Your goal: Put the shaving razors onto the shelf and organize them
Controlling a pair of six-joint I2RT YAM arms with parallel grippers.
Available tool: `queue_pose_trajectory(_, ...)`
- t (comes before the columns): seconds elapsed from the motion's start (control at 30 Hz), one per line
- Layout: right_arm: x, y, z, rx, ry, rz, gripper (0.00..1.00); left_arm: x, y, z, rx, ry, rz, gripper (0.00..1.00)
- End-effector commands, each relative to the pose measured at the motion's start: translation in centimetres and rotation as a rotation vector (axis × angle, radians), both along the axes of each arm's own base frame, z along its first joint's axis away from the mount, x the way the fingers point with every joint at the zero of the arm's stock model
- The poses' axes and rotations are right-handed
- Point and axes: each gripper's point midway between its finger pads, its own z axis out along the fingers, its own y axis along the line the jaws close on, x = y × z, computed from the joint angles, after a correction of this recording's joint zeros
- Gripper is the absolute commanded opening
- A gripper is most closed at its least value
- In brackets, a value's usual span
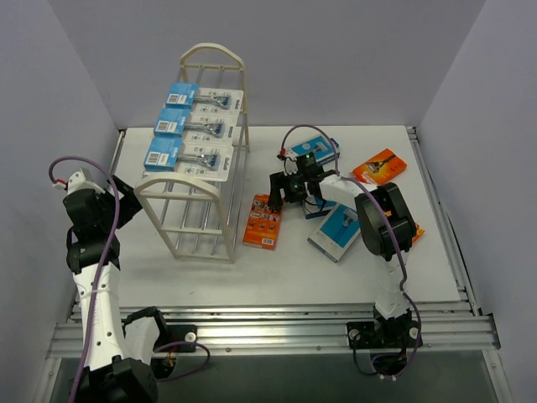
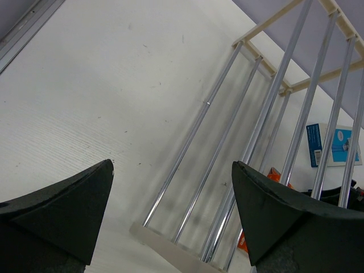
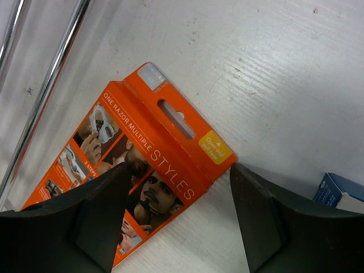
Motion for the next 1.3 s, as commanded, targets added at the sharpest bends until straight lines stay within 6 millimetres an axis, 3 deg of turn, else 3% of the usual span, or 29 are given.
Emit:
queue_pose_trajectory(0.0, -0.5, -0.6, -0.4, -0.072, -0.021, 0.006, 0.66, 0.3, -0.3, 0.9, 0.015, -0.030, -0.023, 0.94)
queue_pose_trajectory(0.17, 0.3, -1.0, 1.0, -0.105, -0.072, -0.021, 0.66, 0.3, -0.3, 0.9, 0.013, -0.030, -0.026, 0.94)
queue_pose_trajectory(0.37, 1.3, -0.1, 3.8, -0.074, -0.136, -0.009, 0.66, 0.3, -0.4, 1.0, 0.012, -0.034, -0.027, 0.94)
queue_pose_trajectory(0.5, 1.0, 1.1, 3.8, -0.058, -0.138, 0.042, 0.66, 0.3, -0.4, 0.9, 0.010, -0.031, -0.028, 0.94)
queue_pose_trajectory(0.77, -1.4, 4.3, 0.9, -0.078, -0.082, 0.166, 0.61, 0.3, -0.5, 0.9, 0.008, -0.033, -0.030, 0.94)
queue_pose_trajectory(1.1, -1.9, 2.7, -2.2, -0.189, -0.044, 0.152, 0.58, 0.4, -0.6, 0.9, 0.004, -0.036, -0.038, 0.94)
queue_pose_trajectory(1.27, -2.4, 1.8, -3.3, -0.223, -0.021, 0.158, 0.36, 0.4, -0.6, 0.9, 0.003, -0.036, -0.040, 0.94)
